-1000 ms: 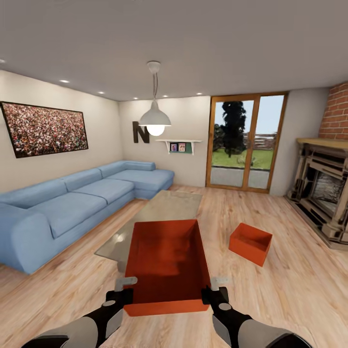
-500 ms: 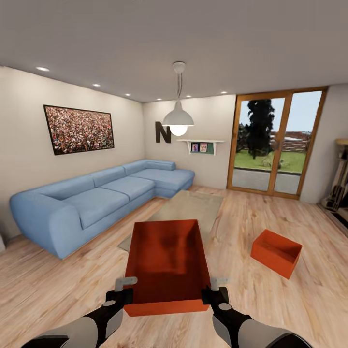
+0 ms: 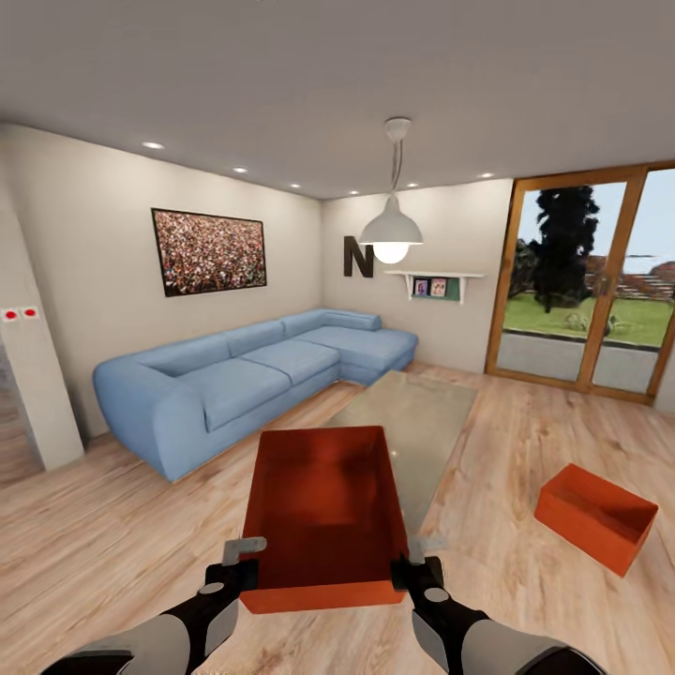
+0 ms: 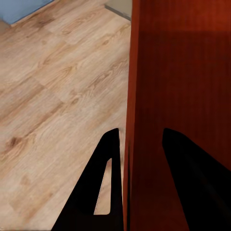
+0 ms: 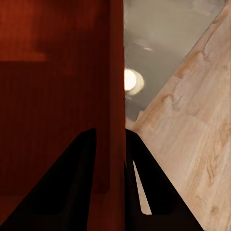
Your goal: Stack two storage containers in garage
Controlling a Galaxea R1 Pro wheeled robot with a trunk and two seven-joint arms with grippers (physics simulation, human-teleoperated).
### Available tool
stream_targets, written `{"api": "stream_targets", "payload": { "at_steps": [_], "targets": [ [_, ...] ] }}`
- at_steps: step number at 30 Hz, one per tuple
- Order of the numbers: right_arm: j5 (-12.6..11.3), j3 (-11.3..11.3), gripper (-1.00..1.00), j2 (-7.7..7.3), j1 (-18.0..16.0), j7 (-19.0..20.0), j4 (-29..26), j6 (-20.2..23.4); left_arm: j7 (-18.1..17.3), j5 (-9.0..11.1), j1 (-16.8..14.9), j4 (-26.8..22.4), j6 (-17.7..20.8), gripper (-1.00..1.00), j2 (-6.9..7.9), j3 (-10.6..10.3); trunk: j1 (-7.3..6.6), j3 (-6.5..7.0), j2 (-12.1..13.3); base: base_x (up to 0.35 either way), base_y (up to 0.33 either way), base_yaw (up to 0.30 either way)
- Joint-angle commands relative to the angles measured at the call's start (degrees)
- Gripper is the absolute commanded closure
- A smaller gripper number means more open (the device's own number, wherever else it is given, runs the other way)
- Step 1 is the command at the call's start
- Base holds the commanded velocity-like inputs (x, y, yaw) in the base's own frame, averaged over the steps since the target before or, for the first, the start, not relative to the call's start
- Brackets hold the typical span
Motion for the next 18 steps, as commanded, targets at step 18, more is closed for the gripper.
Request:
{"api": "stream_targets", "payload": {
  "at_steps": [18],
  "targets": [
    [0.55, -2.13, 1.0, 0.04, -0.06, 0.42, -1.25, 0.06, 0.06, 1.07, -0.04, 0.12, -0.35, 1.0, 0.0, -0.28, 0.01, -0.1, -0.07, 0.0, 0.0, 0.3]
  ]
}}
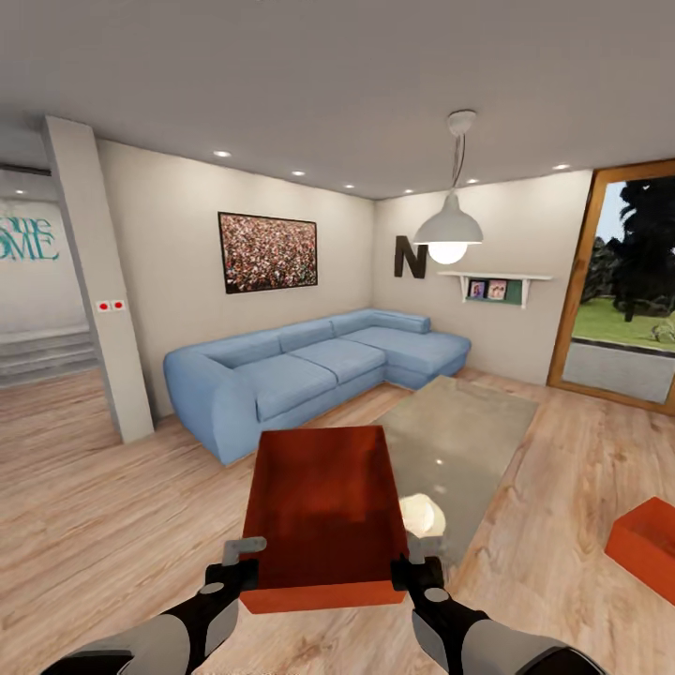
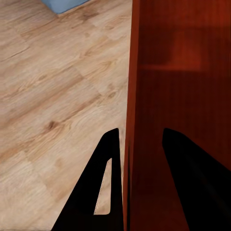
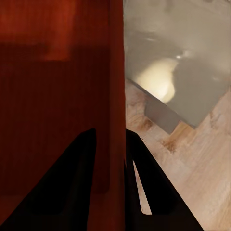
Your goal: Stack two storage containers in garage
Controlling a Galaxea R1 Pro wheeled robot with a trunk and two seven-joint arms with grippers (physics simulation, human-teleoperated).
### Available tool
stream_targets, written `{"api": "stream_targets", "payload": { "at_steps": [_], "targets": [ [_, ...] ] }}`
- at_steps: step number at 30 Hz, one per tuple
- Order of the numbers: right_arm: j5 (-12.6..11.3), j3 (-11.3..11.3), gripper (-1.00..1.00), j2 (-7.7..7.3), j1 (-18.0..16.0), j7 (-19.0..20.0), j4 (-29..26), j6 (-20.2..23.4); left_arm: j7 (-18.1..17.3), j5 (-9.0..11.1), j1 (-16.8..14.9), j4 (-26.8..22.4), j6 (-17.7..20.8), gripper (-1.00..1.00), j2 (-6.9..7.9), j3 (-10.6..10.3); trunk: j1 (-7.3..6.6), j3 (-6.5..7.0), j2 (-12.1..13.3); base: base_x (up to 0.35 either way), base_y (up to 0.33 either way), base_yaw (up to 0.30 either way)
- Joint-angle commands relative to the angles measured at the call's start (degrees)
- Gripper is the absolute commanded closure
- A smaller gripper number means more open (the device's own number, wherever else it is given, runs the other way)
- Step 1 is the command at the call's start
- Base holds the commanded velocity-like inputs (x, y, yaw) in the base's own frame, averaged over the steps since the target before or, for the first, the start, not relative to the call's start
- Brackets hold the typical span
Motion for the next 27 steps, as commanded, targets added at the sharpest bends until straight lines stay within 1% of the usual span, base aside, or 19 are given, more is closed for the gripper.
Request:
{"api": "stream_targets", "payload": {
  "at_steps": [1, 27],
  "targets": [
    [0.56, -2.15, 1.0, 0.04, -0.06, 0.41, -1.24, 0.03, 0.05, 0.99, -0.04, 0.12, -0.35, 1.0, 0.0, -0.23, 0.01, -0.1, -0.07, 0.0, 0.0, 0.3],
    [0.56, -2.15, 1.0, 0.04, -0.06, 0.41, -1.24, 0.02, 0.05, 0.94, -0.04, 0.12, -0.35, 1.0, 0.0, -0.23, 0.01, 0.05, -0.07, 0.0, 0.0, 0.3]
  ]
}}
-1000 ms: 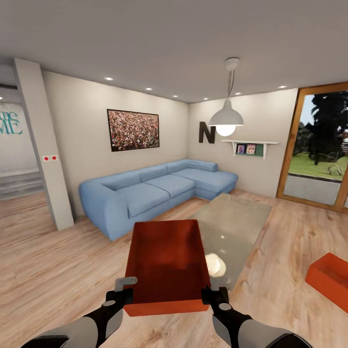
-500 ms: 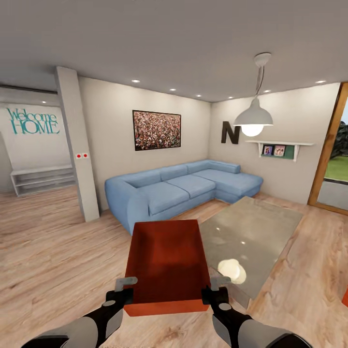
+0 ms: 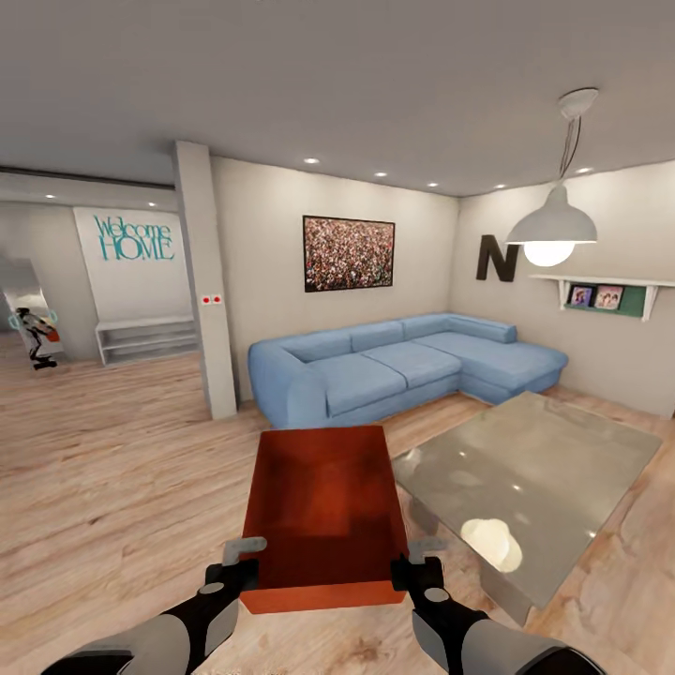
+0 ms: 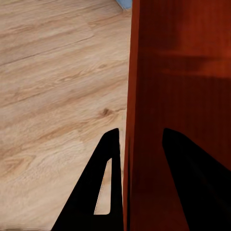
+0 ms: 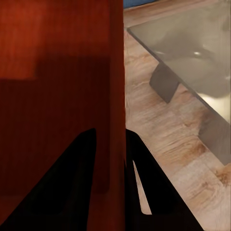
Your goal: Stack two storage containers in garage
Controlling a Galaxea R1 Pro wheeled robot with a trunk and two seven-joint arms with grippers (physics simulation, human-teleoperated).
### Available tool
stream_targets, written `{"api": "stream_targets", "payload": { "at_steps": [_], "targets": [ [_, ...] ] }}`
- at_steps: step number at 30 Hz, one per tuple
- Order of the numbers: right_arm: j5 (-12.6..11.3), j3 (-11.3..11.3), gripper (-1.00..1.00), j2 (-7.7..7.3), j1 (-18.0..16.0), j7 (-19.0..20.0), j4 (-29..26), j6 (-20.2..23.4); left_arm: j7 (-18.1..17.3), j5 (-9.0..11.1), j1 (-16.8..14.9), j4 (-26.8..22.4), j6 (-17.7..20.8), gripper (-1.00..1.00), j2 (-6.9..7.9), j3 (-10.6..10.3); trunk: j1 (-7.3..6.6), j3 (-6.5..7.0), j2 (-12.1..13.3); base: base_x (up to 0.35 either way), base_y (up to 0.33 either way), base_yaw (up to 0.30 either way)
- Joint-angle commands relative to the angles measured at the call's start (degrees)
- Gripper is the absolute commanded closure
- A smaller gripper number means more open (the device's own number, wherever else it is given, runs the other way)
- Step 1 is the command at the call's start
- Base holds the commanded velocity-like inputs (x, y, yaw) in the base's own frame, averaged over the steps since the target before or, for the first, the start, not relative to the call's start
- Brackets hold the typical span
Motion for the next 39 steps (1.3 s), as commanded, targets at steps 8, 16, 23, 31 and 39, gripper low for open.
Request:
{"api": "stream_targets", "payload": {
  "at_steps": [8, 16, 23, 31, 39],
  "targets": [
    [0.56, -2.14, 1.0, 0.04, -0.06, 0.41, -1.25, 0.04, 0.05, 1.0, -0.04, 0.12, -0.34, 1.0, 0.0, -0.28, 0.01, 0.07, -0.07, 0.0, 0.0, 0.3],
    [0.56, -2.14, 1.0, 0.04, -0.06, 0.41, -1.24, 0.04, 0.05, 1.01, -0.04, 0.12, -0.34, 1.0, 0.0, -0.28, 0.01, 0.34, -0.07, 0.0, 0.0, 0.298],
    [0.56, -2.14, 1.0, 0.04, -0.06, 0.41, -1.25, 0.04, 0.05, 1.01, -0.04, 0.12, -0.34, 1.0, 0.0, -0.28, 0.01, 0.72, -0.07, 0.0, 0.0, 0.273],
    [0.53, -2.14, 1.0, 0.04, -0.06, 0.41, -1.25, 0.04, 0.05, 1.0, -0.04, 0.12, -0.34, 1.0, 0.0, -0.28, 0.01, 1.16, -0.07, 0.0, 0.0, 0.269],
    [0.56, -2.14, 1.0, 0.04, -0.06, 0.41, -1.25, 0.04, 0.05, 1.01, -0.04, 0.12, -0.34, 1.0, 0.0, -0.28, 0.01, 1.57, -0.07, 0.0, 0.0, 0.269]
  ]
}}
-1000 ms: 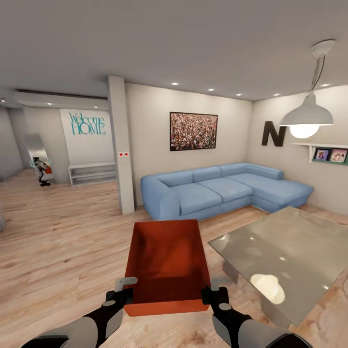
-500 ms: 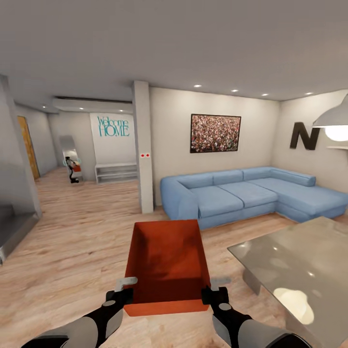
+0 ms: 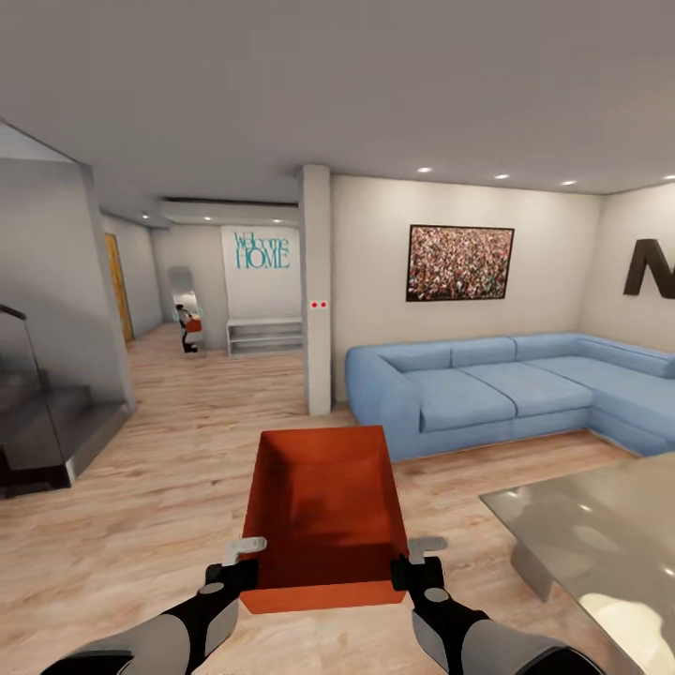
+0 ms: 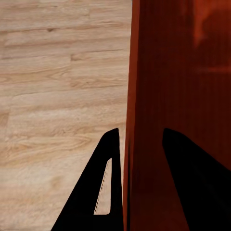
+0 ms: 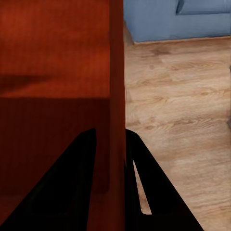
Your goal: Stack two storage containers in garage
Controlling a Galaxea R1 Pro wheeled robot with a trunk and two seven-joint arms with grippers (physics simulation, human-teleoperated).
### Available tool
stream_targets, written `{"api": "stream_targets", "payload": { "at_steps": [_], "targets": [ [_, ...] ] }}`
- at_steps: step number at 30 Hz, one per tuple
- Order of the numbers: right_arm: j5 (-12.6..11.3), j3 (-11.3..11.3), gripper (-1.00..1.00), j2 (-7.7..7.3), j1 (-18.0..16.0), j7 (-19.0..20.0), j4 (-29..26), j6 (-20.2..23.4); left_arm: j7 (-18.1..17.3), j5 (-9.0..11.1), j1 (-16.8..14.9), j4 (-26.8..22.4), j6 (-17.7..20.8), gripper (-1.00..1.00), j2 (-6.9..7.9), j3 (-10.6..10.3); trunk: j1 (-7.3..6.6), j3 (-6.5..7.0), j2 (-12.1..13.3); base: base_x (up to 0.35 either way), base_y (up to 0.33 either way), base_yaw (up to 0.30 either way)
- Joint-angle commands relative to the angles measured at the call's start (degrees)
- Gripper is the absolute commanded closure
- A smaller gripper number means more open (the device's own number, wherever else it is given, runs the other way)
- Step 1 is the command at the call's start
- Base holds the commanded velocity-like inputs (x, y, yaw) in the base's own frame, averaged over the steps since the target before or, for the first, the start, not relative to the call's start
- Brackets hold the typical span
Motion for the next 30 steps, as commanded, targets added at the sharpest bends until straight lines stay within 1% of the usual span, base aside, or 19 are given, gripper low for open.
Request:
{"api": "stream_targets", "payload": {
  "at_steps": [1, 30],
  "targets": [
    [0.57, -2.15, 1.0, 0.04, -0.06, 0.41, -1.24, 0.04, 0.04, 1.01, -0.04, 0.13, -0.35, 1.0, 0.0, -0.28, 0.01, -0.05, -0.07, 0.0, 0.0, 0.269],
    [0.48, -2.15, 1.0, 0.04, -0.06, 0.41, -1.24, 0.04, 0.04, 1.09, -0.04, 0.13, -0.35, 1.0, 0.0, -0.28, 0.01, 1.34, -0.07, 0.0, 0.0, 0.269]
  ]
}}
